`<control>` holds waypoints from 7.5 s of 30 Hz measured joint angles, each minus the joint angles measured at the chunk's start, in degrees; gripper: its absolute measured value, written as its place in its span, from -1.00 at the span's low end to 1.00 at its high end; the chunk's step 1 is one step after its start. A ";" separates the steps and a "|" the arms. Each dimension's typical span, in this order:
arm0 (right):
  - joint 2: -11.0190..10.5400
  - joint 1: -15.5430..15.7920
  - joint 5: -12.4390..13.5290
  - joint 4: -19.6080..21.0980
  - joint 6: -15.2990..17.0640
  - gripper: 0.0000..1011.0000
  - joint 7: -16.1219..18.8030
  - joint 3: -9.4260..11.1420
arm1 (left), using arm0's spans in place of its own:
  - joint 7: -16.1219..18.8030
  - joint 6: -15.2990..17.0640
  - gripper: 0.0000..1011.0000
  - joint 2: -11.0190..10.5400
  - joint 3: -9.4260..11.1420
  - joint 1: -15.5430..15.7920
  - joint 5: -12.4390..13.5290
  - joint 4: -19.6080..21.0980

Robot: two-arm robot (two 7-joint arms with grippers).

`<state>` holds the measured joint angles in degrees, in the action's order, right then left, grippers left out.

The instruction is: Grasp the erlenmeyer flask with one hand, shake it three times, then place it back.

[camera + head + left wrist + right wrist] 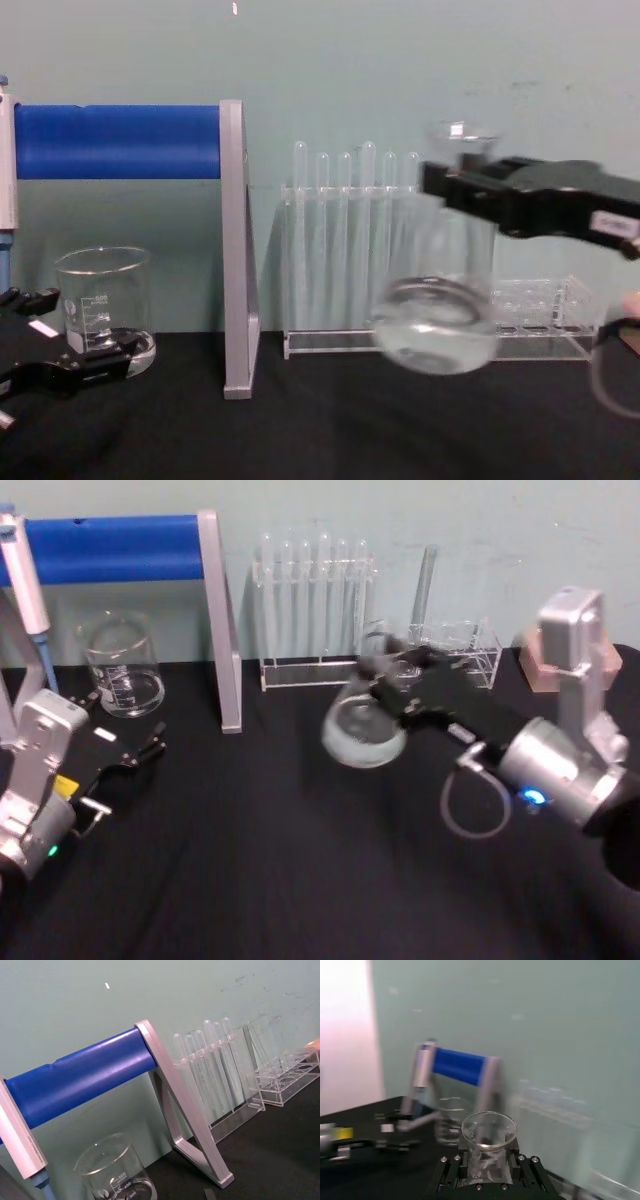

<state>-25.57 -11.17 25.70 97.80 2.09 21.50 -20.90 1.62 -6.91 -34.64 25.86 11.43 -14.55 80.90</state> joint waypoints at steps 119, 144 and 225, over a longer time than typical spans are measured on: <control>0.51 -7.20 -0.21 -15.99 -2.19 -0.11 11.65 -8.92 | 0.00 0.00 0.98 0.00 0.00 0.00 0.00 0.00; 0.97 -7.54 -1.02 -17.68 -2.75 -0.11 12.12 -9.40 | 0.00 0.00 0.98 0.00 0.00 0.00 0.00 0.00; 1.41 -8.06 0.05 -19.90 -0.90 0.34 13.41 -9.70 | 0.00 0.00 0.98 0.00 0.00 0.00 0.00 0.01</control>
<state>-24.16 -19.23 25.75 77.90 1.19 34.90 -30.60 1.62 -6.91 -34.65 25.86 11.43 -14.55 80.91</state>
